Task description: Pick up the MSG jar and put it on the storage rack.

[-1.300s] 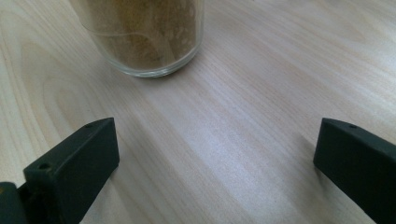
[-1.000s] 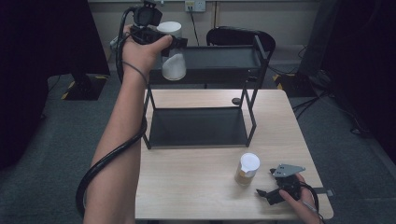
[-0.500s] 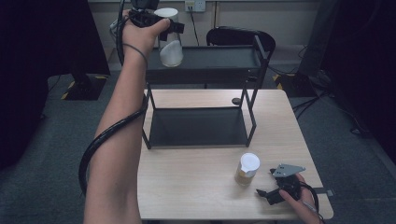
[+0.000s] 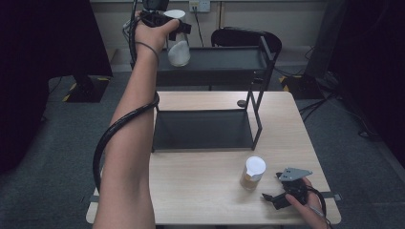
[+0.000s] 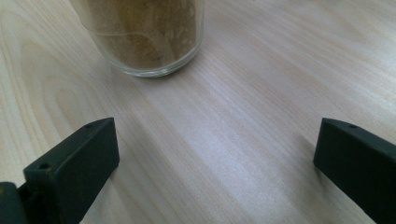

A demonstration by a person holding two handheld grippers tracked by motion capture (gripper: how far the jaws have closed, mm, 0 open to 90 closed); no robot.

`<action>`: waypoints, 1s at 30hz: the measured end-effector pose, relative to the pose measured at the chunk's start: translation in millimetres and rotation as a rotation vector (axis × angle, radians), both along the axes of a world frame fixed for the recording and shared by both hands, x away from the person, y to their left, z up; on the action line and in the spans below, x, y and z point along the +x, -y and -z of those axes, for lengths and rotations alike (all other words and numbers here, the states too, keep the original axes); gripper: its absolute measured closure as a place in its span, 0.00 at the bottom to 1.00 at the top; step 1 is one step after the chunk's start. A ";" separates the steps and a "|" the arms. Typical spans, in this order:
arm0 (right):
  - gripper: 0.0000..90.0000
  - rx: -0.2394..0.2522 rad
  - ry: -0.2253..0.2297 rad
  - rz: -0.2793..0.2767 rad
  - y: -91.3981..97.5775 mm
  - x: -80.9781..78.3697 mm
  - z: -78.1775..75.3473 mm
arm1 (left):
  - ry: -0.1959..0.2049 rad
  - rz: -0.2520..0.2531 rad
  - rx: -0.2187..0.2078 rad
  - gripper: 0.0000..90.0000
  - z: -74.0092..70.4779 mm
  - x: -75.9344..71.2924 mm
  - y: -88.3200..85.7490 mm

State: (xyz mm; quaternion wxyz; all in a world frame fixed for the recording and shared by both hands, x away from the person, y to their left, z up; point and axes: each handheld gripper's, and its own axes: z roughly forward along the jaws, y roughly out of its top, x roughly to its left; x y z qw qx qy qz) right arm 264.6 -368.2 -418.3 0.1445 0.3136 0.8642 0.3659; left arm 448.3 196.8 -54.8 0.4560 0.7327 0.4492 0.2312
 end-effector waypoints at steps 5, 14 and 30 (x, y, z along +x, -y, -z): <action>0.00 0.000 0.000 0.000 0.0 0.0 0.0 | -0.003 -0.016 0.014 0.38 2.8 2.2 3.3; 0.00 0.000 0.000 0.000 0.0 -0.1 0.0 | -0.004 -0.021 0.030 0.38 6.6 2.1 7.7; 0.00 0.000 0.000 0.000 -0.1 -0.1 0.0 | 0.025 -0.016 0.040 0.37 13.4 -5.5 10.0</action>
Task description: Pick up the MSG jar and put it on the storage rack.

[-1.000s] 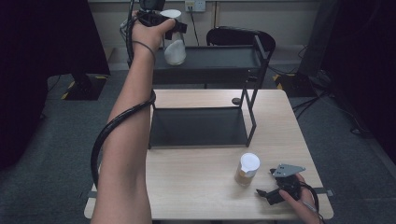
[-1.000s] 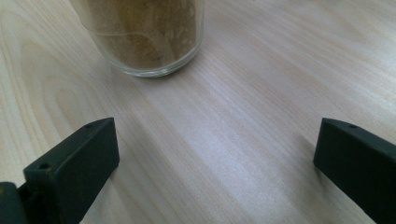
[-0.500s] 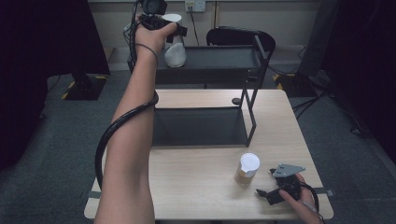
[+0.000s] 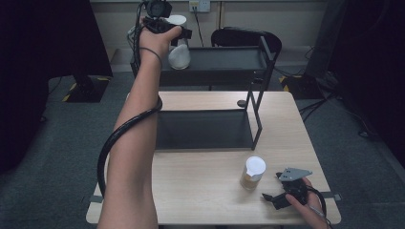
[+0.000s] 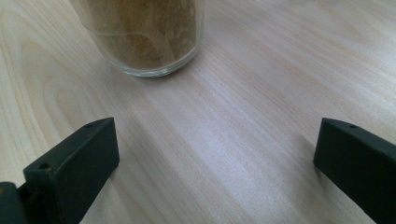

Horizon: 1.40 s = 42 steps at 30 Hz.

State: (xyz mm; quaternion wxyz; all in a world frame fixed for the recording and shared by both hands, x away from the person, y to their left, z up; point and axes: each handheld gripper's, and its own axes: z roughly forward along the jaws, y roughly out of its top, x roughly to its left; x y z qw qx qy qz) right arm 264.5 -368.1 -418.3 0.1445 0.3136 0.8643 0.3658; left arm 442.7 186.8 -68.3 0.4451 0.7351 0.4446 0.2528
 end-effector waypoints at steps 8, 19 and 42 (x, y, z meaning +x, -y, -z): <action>0.00 0.000 0.000 0.000 0.0 0.0 0.0 | -0.015 -0.060 -0.001 0.16 3.3 -6.1 4.5; 0.00 0.000 0.000 0.000 0.0 0.0 0.0 | 0.004 -0.068 -0.037 0.02 13.1 -24.7 -0.9; 0.00 0.000 -0.001 0.000 0.0 0.0 -0.1 | 0.045 -0.019 -0.073 0.01 44.9 -62.1 -9.2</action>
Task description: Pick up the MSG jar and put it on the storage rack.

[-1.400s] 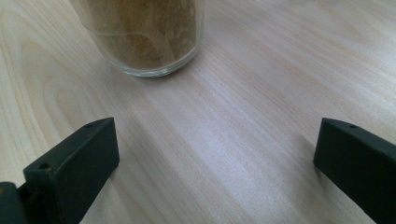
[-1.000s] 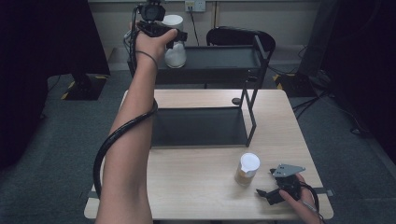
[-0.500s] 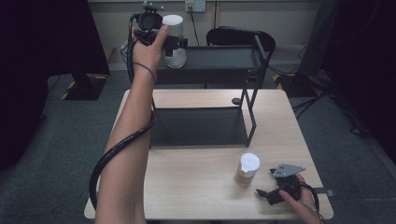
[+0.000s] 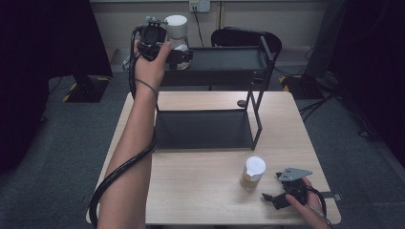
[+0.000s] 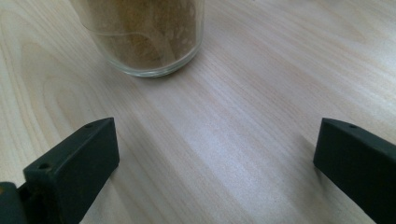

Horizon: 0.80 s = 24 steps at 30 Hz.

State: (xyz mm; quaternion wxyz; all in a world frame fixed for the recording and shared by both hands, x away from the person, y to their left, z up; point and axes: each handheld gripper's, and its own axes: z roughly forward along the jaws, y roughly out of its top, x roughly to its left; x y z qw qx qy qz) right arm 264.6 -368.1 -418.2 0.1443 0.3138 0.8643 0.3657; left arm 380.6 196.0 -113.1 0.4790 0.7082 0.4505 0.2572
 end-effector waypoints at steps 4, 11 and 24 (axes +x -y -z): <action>0.00 0.000 0.000 0.000 0.0 0.0 0.0 | 0.000 0.011 -0.005 0.01 6.7 -4.3 -3.0; 0.00 0.000 0.000 0.000 0.0 0.0 0.0 | -0.002 0.031 -0.018 0.01 21.9 -11.0 -8.7; 0.00 0.000 0.000 0.000 0.0 0.0 0.0 | 0.013 0.048 -0.042 0.01 39.1 -21.1 -9.4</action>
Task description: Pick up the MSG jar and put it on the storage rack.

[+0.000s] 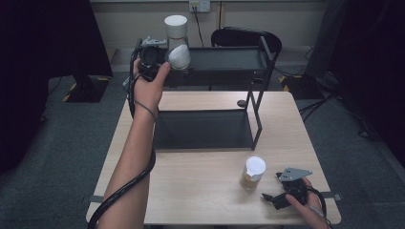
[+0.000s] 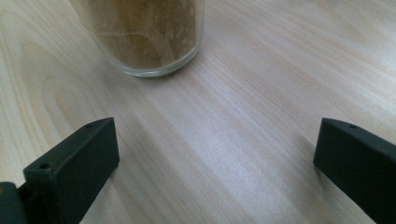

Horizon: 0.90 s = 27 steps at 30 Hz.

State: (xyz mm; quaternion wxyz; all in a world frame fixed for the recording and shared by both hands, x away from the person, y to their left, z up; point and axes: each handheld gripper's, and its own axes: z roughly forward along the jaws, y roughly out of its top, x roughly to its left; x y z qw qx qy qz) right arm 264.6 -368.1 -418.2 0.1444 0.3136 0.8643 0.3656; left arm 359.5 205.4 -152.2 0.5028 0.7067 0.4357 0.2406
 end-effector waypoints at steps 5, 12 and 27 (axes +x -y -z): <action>0.00 0.000 0.001 0.000 0.0 0.0 0.1 | 0.015 0.014 -0.002 0.01 6.6 -3.4 0.4; 0.00 0.001 0.000 0.000 0.0 0.0 0.1 | 0.014 0.017 -0.010 0.01 12.5 -7.3 -0.5; 0.00 0.001 0.000 0.000 0.0 -0.1 0.1 | -0.001 0.048 -0.026 0.01 38.6 -12.2 -5.6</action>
